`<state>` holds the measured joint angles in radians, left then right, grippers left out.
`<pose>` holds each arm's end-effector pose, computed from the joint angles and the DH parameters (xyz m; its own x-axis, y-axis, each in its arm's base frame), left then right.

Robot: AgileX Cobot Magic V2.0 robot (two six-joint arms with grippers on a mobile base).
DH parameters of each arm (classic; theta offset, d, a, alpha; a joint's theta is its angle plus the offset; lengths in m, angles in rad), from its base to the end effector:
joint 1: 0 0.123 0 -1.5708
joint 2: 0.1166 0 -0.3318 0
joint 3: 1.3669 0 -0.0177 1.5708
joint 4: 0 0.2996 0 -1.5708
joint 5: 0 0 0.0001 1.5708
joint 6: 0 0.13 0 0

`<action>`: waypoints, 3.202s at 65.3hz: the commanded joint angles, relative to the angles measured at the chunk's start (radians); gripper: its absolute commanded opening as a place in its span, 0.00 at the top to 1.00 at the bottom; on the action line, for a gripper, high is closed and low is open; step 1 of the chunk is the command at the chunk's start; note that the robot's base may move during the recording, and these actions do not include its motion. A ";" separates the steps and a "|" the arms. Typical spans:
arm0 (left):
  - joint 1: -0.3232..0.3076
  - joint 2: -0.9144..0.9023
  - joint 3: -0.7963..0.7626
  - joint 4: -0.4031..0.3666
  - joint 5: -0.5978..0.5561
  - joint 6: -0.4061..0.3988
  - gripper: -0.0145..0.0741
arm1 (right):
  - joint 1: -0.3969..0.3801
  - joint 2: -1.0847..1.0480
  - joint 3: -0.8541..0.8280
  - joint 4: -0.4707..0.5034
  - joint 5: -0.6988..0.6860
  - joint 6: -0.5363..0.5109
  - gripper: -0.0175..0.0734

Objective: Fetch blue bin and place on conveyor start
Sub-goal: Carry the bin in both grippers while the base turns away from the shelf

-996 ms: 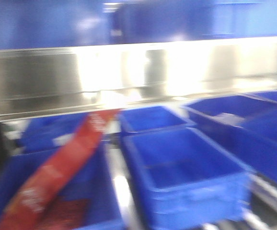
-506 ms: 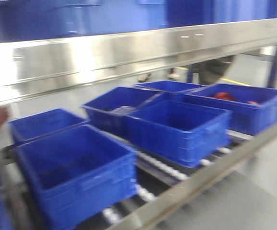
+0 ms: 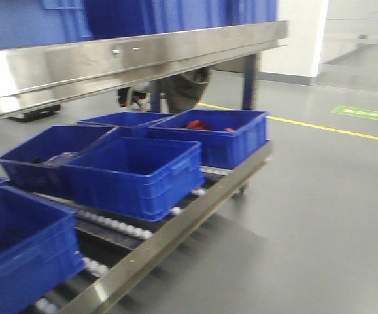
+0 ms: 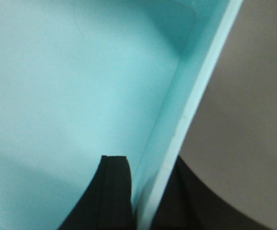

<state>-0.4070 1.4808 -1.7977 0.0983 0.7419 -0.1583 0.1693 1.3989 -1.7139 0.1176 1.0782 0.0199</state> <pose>0.3705 -0.1503 0.5460 -0.3300 0.0492 -0.9427 0.3104 0.9488 -0.0591 0.3442 0.0725 0.5072 -0.6314 -0.0316 -0.7748 -0.2001 0.9720 0.1234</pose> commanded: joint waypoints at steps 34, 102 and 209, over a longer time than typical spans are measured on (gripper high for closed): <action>-0.009 -0.013 -0.010 -0.064 -0.081 -0.004 0.96 | 0.006 -0.009 -0.008 0.038 -0.042 -0.036 0.98; -0.009 -0.013 -0.010 -0.064 -0.081 -0.004 0.96 | 0.006 -0.009 -0.008 0.038 -0.042 -0.036 0.98; -0.009 -0.013 -0.010 -0.064 -0.081 -0.004 0.96 | 0.006 -0.009 -0.008 0.038 -0.085 -0.036 0.98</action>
<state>-0.4070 1.4808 -1.7977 0.0982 0.7419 -0.1583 0.1693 1.3971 -1.7139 0.1176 1.0688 0.0199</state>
